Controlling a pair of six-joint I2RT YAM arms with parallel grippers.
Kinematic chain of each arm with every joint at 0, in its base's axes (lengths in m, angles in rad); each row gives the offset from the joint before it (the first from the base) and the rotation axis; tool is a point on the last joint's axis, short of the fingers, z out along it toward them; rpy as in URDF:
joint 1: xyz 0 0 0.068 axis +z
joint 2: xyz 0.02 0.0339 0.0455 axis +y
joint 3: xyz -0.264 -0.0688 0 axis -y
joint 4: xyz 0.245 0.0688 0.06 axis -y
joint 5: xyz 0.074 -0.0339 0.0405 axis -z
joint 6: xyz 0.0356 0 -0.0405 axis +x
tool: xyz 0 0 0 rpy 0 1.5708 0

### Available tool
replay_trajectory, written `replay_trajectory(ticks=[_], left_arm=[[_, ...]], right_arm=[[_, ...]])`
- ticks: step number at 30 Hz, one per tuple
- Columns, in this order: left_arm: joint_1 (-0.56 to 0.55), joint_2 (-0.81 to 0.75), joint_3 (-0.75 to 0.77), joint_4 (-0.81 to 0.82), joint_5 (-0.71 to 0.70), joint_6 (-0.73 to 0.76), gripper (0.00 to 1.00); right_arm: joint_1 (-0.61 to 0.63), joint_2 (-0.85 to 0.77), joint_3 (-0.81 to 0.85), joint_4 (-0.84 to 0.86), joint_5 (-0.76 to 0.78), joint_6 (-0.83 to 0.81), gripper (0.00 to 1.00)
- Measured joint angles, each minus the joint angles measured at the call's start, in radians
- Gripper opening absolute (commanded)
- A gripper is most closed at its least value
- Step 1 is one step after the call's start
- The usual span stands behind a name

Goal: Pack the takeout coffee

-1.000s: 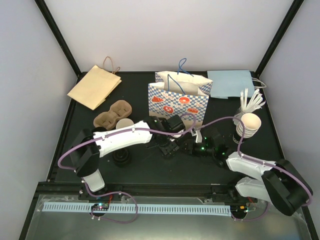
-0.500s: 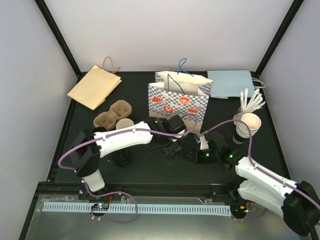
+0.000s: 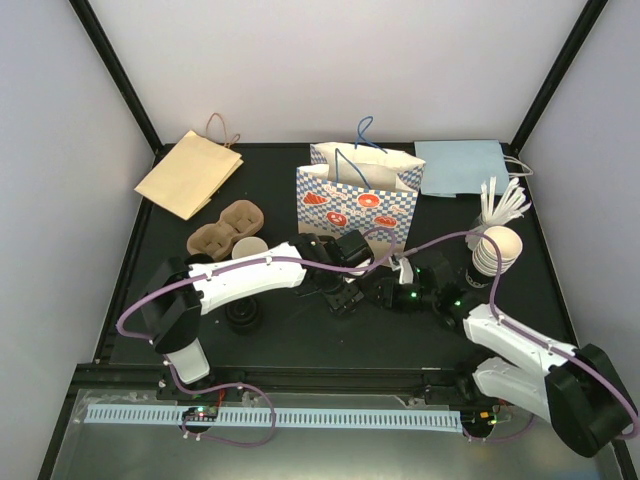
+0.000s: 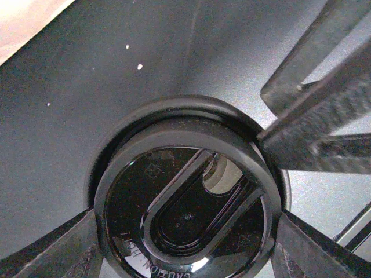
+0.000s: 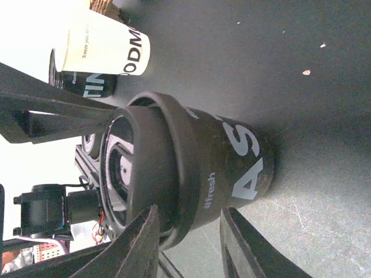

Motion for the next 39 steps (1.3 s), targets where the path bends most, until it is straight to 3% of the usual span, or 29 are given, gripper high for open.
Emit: replay_trajectory(ticks=[16, 34, 39], left_arm=[[0.001, 0.005, 0.007, -0.009, 0.000, 0.000, 0.60], [0.002, 0.006, 0.006, -0.005, 0.002, 0.000, 0.60], [0.002, 0.006, 0.003, -0.004, 0.001, 0.000, 0.60]], right_arm=[[-0.075, 0.161, -0.043, 0.229, -0.131, 0.030, 0.30], [-0.142, 0.284, -0.066, 0.372, -0.278, 0.021, 0.31], [-0.166, 0.391, -0.114, 0.573, -0.360, 0.033, 0.25]])
